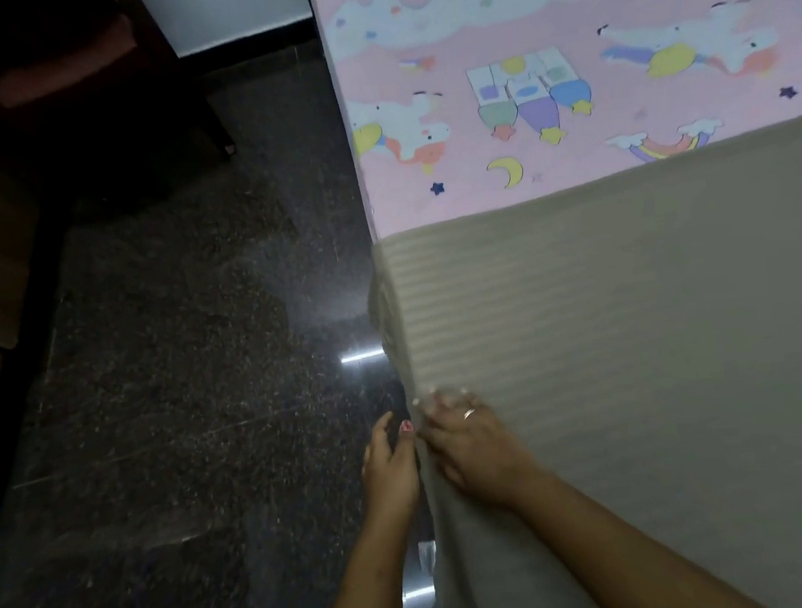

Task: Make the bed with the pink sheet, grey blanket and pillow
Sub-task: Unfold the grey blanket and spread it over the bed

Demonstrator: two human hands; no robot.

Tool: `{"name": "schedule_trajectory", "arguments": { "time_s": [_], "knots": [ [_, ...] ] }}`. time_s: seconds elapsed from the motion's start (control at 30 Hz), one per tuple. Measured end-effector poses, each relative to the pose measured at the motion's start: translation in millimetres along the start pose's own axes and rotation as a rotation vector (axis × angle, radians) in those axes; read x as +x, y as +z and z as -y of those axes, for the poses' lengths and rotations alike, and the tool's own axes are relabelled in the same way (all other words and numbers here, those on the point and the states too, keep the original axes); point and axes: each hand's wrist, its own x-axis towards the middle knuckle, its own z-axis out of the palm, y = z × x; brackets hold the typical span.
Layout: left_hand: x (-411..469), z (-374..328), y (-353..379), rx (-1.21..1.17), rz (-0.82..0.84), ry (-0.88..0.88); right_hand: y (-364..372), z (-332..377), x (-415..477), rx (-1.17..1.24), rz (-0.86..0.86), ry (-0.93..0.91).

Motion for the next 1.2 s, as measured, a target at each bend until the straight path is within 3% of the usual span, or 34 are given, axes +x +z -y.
{"name": "schedule_trajectory", "arguments": {
  "time_s": [0.1,0.23,0.33,0.47,0.57,0.7,0.77,0.83,0.9,0.97,1.03,1.13,1.2],
  "knots": [
    [22.1,-23.9,15.7,-0.020,0.061,-0.007,-15.9,-41.1,25.4,-0.027,-0.049,0.348],
    [48.4,-47.1,41.8,0.047,0.142,0.031,-10.2,-85.3,29.8,0.129,-0.132,0.864],
    [82.1,-63.7,56.9,0.086,0.156,0.059,-2.6,-137.3,25.3,0.085,-0.201,1.075],
    [124.6,-77.0,67.5,0.000,0.170,0.063,1.6,-178.3,36.0,0.123,-0.093,1.288],
    [153.4,-82.9,54.6,0.012,0.316,-0.031,9.7,-156.1,87.8,0.090,-0.084,1.309],
    [191.6,-114.3,-1.3,-0.045,0.462,-0.006,9.2,-87.8,204.5,0.144,-0.103,1.086],
    [214.3,-138.0,-27.7,-0.070,0.435,0.001,0.4,-52.1,247.9,0.178,-0.085,0.869],
    [236.2,-164.6,-46.7,-0.081,0.419,0.015,-11.6,-39.2,279.1,0.192,-0.021,0.530],
    [250.5,-187.5,-57.0,-0.075,0.418,0.066,-28.4,-49.7,294.6,0.345,-0.020,0.389],
    [262.3,-208.2,-63.5,-0.027,0.415,0.112,-42.9,-84.9,301.2,0.401,-0.176,0.572],
    [275.7,-220.6,-61.7,0.040,0.413,0.113,-52.1,-137.6,295.4,0.374,-0.297,0.899],
    [288.9,-236.9,-52.3,0.141,0.428,0.106,-56.6,-213.9,256.7,0.203,-0.179,1.296],
    [299.4,-251.0,-40.9,0.217,0.440,0.131,-54.8,-243.6,243.5,0.174,-0.058,1.439]
  ]
}}
